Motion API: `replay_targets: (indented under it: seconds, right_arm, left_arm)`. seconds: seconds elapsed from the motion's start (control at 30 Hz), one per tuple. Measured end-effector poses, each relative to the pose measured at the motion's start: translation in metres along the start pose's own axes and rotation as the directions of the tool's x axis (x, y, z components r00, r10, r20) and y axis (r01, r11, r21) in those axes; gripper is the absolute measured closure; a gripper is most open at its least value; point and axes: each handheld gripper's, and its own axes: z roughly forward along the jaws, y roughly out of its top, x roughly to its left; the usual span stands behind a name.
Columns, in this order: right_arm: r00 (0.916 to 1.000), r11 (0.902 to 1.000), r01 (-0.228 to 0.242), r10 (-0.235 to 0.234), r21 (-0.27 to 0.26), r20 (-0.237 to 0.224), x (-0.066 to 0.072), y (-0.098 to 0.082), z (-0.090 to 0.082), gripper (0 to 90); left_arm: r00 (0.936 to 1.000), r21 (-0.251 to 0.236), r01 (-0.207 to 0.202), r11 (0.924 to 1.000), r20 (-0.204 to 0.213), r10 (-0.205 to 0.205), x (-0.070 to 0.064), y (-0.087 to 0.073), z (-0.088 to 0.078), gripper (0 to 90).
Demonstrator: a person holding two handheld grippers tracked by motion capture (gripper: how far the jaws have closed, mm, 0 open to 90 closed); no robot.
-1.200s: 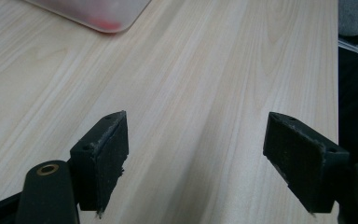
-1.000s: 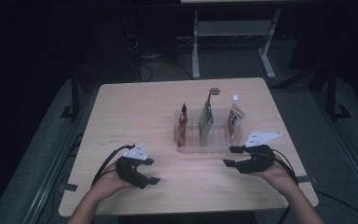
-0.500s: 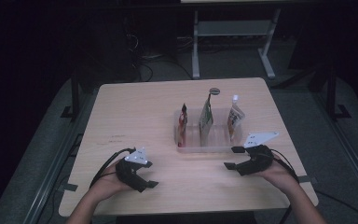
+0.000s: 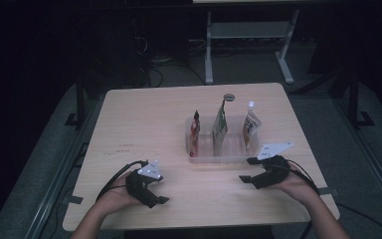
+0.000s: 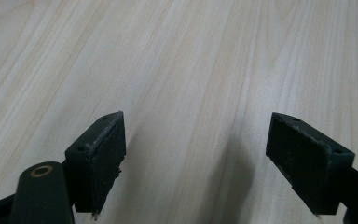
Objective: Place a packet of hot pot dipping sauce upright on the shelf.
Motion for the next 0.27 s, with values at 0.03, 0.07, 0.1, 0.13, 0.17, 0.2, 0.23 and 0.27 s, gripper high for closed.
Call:
replay_targets:
  seconds: [0.03,0.07,0.1,0.13,0.17,0.2,0.23,0.27]
  right_arm:
    - [1.0000,1.0000,0.001,-0.001,-0.002,-0.001,0.0000,0.0000,0.0000,27.3]
    - [1.0000,1.0000,0.001,-0.001,-0.003,-0.002,0.0000,0.0000,0.0000,27.3]
    - [1.0000,1.0000,0.001,-0.001,-0.002,-0.001,-0.0002,0.0000,0.0001,27.2]
    - [1.0000,1.0000,0.001,-0.001,-0.002,-0.001,-0.0001,-0.0001,0.0001,27.0]
    - [1.0000,1.0000,0.002,-0.002,-0.004,-0.002,-0.0002,-0.0002,0.0002,27.0]
    - [1.0000,1.0000,0.003,-0.003,-0.006,-0.003,-0.0003,-0.0002,0.0002,26.7]
    - [1.0000,1.0000,0.003,-0.003,-0.007,-0.004,-0.0004,-0.0002,0.0002,26.6]
    - [1.0000,0.9999,0.005,-0.005,-0.009,-0.006,-0.0006,-0.0002,0.0002,26.6]
  left_arm:
    - [1.0000,0.000,0.000,1.0000,0.000,0.000,-0.0002,0.0000,0.0002,19.5]
    - [1.0000,0.000,-0.001,1.0000,0.001,0.001,-0.0002,0.0001,0.0003,19.5]
    - [1.0000,-0.001,-0.001,1.0000,0.002,0.001,-0.0001,0.0001,0.0004,19.5]
    - [1.0000,-0.001,-0.001,1.0000,0.002,0.001,0.0000,0.0001,0.0006,19.4]
    - [1.0000,0.000,-0.001,1.0000,0.002,0.001,0.0002,0.0001,0.0007,19.4]
    - [1.0000,0.001,-0.002,1.0000,0.002,0.002,0.0003,0.0002,0.0008,19.4]
    - [1.0000,0.002,-0.004,1.0000,0.001,0.004,0.0005,0.0003,0.0009,19.4]
    - [1.0000,0.002,-0.004,1.0000,0.001,0.004,0.0006,0.0003,0.0011,19.4]
